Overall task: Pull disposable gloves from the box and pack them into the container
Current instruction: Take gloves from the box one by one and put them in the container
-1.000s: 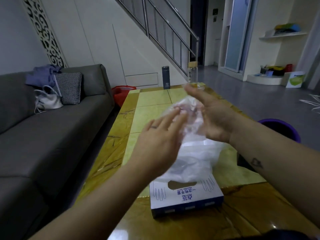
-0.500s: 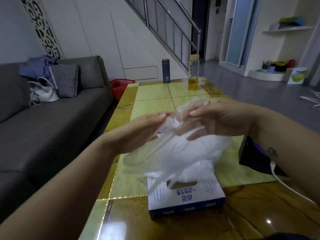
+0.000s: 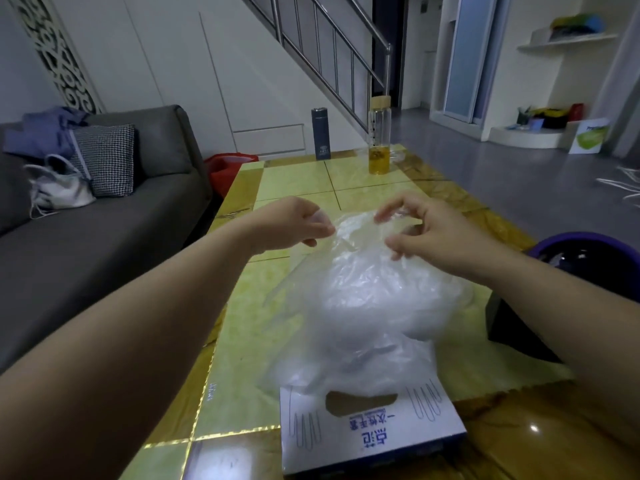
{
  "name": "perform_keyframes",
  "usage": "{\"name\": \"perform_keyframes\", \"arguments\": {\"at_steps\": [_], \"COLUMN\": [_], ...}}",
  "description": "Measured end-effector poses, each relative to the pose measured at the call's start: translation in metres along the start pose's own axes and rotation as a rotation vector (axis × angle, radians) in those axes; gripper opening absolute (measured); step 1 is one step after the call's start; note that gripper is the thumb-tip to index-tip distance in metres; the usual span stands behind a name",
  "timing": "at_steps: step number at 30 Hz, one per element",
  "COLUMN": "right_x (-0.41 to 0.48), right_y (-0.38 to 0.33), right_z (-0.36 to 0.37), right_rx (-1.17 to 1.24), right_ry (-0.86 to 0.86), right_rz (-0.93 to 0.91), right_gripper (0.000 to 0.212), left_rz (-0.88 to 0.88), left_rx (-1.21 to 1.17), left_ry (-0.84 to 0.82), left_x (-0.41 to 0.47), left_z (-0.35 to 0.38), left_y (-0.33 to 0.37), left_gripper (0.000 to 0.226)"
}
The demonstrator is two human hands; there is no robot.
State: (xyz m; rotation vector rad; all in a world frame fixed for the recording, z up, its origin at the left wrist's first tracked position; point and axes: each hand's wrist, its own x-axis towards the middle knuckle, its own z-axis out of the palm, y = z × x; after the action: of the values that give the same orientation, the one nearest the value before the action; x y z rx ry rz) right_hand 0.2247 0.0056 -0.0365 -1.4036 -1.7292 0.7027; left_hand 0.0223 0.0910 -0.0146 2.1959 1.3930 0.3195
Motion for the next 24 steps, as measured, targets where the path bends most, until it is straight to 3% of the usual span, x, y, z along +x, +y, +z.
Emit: {"name": "perform_keyframes", "arguments": {"at_steps": [3,5,6,8,10,12,16,19,21,24], "right_x": [0.016,0.024,0.026,0.029,0.031,0.032,0.029,0.028,0.034,0.046], "right_y": [0.024,0.039,0.045,0.055,0.061,0.062,0.054,0.041,0.040,0.058], "right_z": [0.000,-0.001,-0.002,-0.003,-0.001,0.001,0.004,0.006,0.013,0.027], "right_rx": [-0.112,-0.238,-0.318,-0.436,-0.525,-0.625,-0.956,-1.067,-0.930,-0.873], "right_ry": [0.065,0.095,0.087,0.052,0.015,-0.055,-0.136,-0.020,-0.191,-0.527], "right_rz": [0.086,0.164,0.194,0.224,0.235,0.238,0.247,0.008,-0.036,0.165], "right_gripper": [0.028,0.037,0.041,0.047,0.050,0.052,0.067,0.069,0.071,0.097], "left_rz": [0.049,0.248,0.364,0.452,0.340,0.203,0.121,0.121,0.117,0.100], "left_rx": [0.256,0.376,0.382,0.402,0.466,0.509,0.548,0.552,0.534,0.522], "left_ry": [0.324,0.547,0.515,0.230,-0.093,-0.291,-0.380,-0.404,-0.433,-0.480], "left_x": [0.022,0.016,0.011,0.002,-0.001,0.002,0.016,0.025,0.029,0.033], "left_z": [0.012,0.020,0.025,0.040,0.054,0.061,0.067,0.071,0.075,0.084], "left_y": [0.002,0.010,0.015,0.019,0.016,0.010,0.005,0.002,0.001,0.000], "left_gripper": [0.036,0.039,0.038,0.039,0.042,0.045,0.050,0.058,0.061,0.065]}}
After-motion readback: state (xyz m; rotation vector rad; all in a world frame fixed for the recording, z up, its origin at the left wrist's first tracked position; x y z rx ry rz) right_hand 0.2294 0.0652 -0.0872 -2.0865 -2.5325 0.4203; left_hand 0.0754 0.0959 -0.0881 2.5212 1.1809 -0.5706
